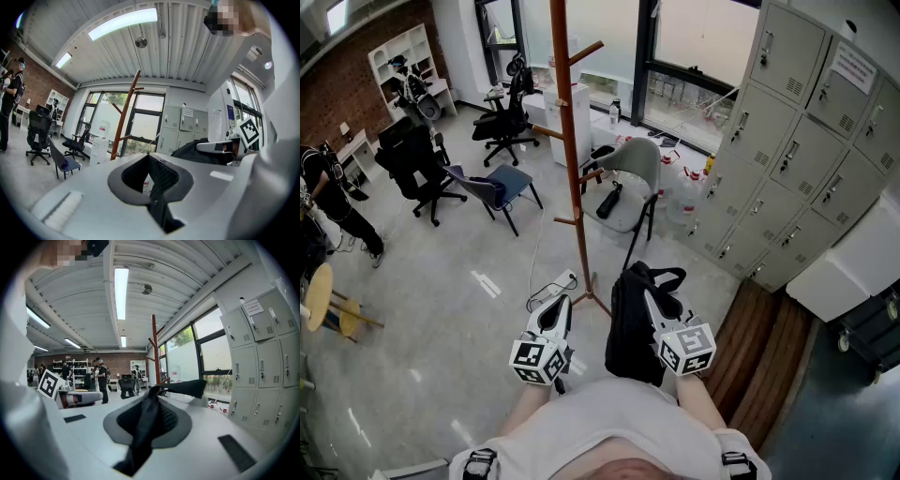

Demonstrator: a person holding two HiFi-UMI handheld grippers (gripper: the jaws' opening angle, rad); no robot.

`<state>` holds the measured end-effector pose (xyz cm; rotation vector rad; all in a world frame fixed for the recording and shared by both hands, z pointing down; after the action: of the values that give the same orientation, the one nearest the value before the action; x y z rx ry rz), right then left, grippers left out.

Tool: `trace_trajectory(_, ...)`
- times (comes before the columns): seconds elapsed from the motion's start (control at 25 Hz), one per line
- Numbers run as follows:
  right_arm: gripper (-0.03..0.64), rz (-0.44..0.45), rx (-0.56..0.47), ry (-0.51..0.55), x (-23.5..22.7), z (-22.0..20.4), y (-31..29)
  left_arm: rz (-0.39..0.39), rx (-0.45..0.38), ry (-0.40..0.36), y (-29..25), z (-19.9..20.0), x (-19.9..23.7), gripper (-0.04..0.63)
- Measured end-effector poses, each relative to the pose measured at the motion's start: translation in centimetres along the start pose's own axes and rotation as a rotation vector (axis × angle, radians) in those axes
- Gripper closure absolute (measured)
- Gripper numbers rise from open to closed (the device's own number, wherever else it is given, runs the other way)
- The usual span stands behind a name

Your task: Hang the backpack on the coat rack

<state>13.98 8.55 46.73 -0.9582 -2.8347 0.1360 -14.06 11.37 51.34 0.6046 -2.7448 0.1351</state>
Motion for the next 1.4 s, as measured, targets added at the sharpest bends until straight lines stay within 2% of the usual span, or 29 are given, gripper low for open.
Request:
trace_trajectory(0.56,0.584,0.010,-0.004,-0.024,-2.2,-0.4,-0.1,0.026,0.010,-0.030,-1.5,-0.4,-1.2,0.584)
trace_trajectory(0.8,0.584,0.035,-0.022,-0.048,-4.0,-0.7,-0.3,0.076,-0.004,-0.032,-2.3,-0.6,-2.0,0.584)
trace_trajectory(1.08,0.584,0.106,-0.051,-0.035,-6.8,-0.6,-0.8,0.157,-0.033,-0.039,-3.7,-1.1,-3.6,0.584)
trace_trajectory(1.2,0.584,0.135,-0.052,-0.026,-7.9,-0.5,-1.0,0.184,-0.048,-0.015,-4.4,-1.1,-4.1,0.584)
trace_trajectory(1.4,0.584,0.146,-0.050,-0.027,-9.2,-0.8,-2.2,0.209,-0.055,-0.018,-5.6,-0.6,-3.6,0.584)
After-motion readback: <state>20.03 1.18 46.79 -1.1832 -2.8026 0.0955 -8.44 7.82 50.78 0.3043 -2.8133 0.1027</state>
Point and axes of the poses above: the fingertips, and each gripper's own axes: y backward along the fingers, x to its left, z out of its top, the point moved 10 cm from there along y, backward along the fingers, and after that the axes turned 8 degrees about y, right-handed, at the moved point
